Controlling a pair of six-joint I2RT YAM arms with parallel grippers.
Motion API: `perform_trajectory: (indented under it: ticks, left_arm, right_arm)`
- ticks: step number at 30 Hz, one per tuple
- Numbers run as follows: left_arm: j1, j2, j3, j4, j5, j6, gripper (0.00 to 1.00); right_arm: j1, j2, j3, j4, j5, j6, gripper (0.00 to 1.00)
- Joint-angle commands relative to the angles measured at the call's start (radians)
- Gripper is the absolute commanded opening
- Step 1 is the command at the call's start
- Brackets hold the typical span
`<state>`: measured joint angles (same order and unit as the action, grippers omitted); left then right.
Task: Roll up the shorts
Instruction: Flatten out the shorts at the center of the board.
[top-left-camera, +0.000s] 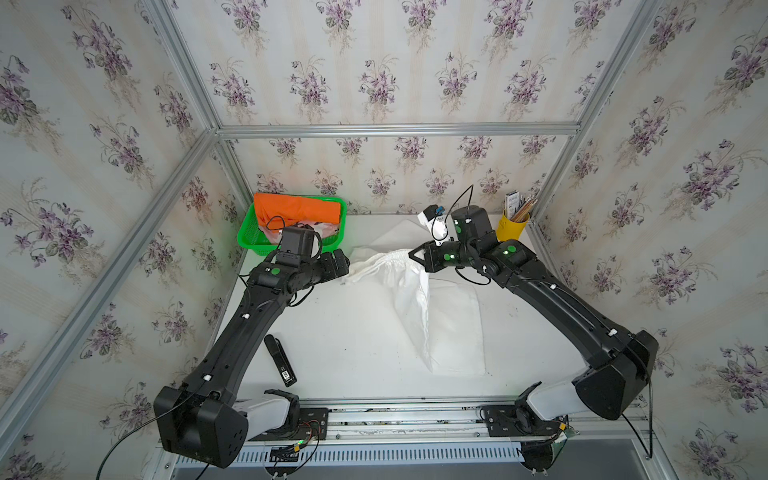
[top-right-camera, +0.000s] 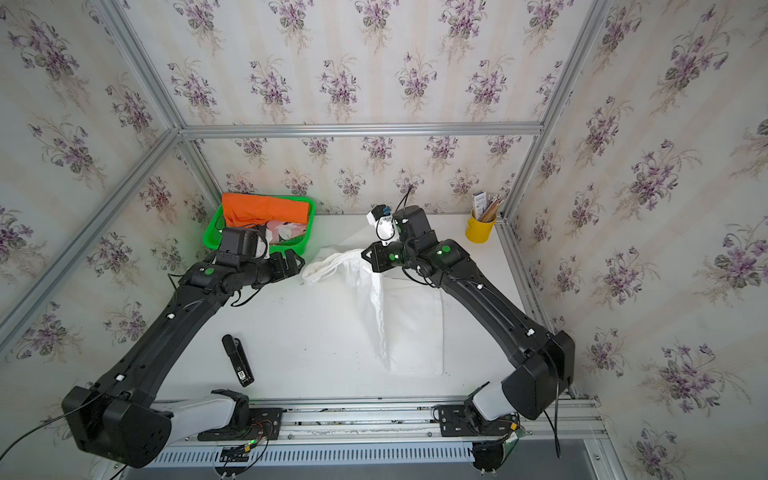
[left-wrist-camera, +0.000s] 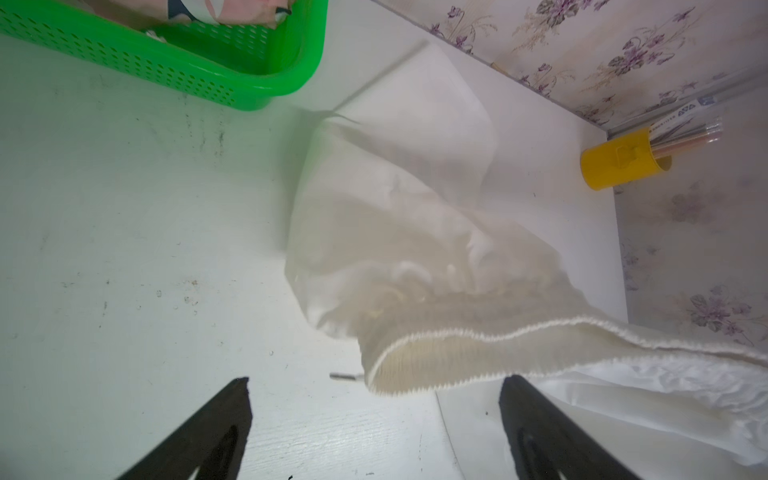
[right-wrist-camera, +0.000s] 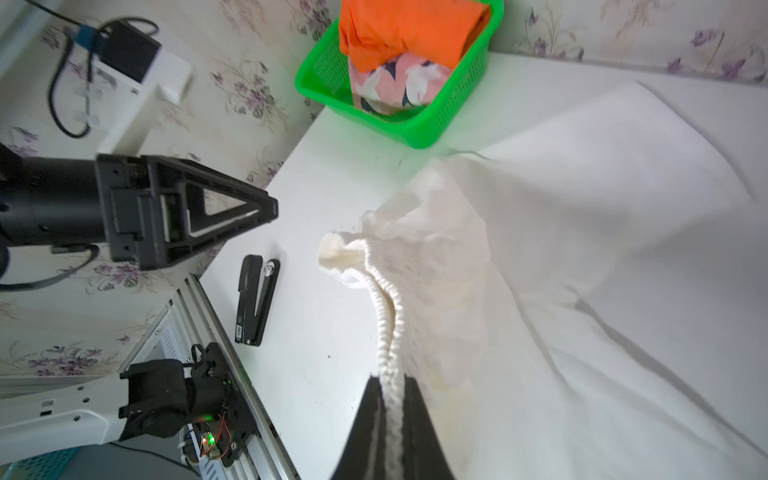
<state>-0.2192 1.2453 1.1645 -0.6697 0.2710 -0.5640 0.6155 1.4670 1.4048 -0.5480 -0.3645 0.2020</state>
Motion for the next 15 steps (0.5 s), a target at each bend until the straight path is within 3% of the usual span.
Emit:
perform_trajectory:
  ticks: [1, 5, 7, 12, 15]
  left_arm:
    - [-0.008, 0.002, -0.044, 0.003, 0.153, 0.053, 0.94]
    - [-0.096, 0.032, -0.081, 0.002, 0.22, 0.128, 0.9]
    - [-0.171, 0.064, -0.069, -0.027, 0.187, 0.17, 0.87]
    - [-0.356, 0.13, -0.05, -0.109, -0.157, 0.237, 0.86]
    - [-0.453, 0.195, -0.034, -0.112, -0.275, 0.27, 0.91]
  right_arm:
    - [0.0, -0.01, -0.072, -0.032, 0.108, 0.001, 0.0]
    - [-0.005, -0.013, -0.132, -0.021, 0.175, 0.032, 0.0]
    - [-0.005, -0.013, -0.141, -0.006, 0.165, 0.04, 0.0]
    - [-0.007, -0.011, -0.117, -0.012, 0.178, 0.046, 0.0]
    - [-0.007, -0.009, -0.095, -0.017, 0.169, 0.048, 0.0]
